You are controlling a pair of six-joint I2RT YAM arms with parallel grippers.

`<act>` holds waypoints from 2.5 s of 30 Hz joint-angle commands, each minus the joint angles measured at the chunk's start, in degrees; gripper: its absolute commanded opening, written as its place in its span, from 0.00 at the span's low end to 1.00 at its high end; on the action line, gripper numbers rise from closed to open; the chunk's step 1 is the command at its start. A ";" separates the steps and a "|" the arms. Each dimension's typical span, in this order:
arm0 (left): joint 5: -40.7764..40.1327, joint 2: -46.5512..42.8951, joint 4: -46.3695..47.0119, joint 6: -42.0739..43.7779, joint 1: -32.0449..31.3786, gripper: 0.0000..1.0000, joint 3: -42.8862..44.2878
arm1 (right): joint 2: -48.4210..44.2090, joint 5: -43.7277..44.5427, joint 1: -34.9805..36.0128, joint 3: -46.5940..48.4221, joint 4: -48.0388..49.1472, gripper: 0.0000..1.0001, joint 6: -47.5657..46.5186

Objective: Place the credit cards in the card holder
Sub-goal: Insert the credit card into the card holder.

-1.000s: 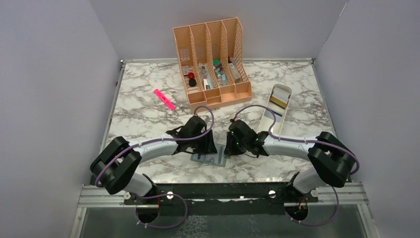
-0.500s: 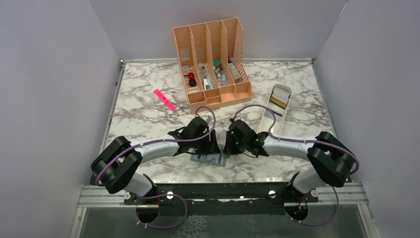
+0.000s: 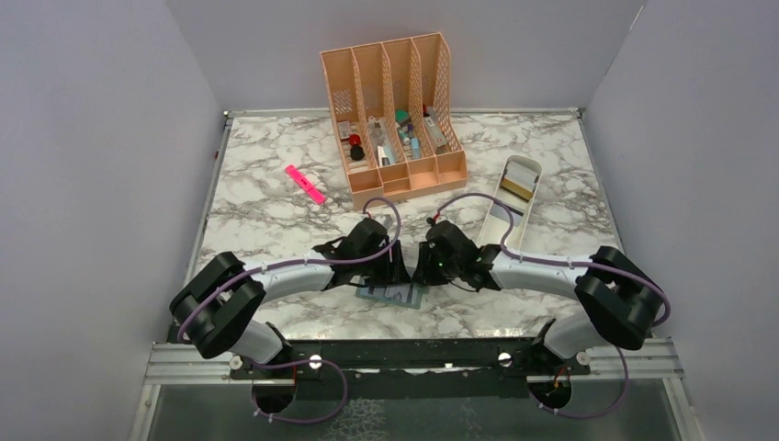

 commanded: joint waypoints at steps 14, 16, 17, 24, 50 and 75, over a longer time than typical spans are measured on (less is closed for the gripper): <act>-7.21 -3.66 -8.13 3.22 -0.47 0.67 1.31 | -8.86 -0.42 0.32 -2.66 -6.15 0.38 3.57; -7.63 -4.06 -8.71 3.55 -0.45 0.67 1.53 | -8.18 -0.81 0.32 -3.04 -5.18 0.38 3.86; -7.60 -4.20 -8.76 3.64 -0.41 0.67 1.62 | -7.84 -1.18 0.32 -3.26 -4.52 0.38 4.01; -7.24 -4.08 -8.90 3.66 -0.55 0.64 1.57 | -5.04 -5.25 0.32 -5.07 2.00 0.33 5.48; -5.12 -2.40 -5.80 2.13 -0.96 0.64 2.55 | -1.01 -2.97 0.32 -6.12 7.04 0.29 5.87; -3.24 -1.58 -2.09 0.03 -2.92 0.67 0.84 | -0.43 -3.59 0.32 -6.74 8.70 0.29 5.72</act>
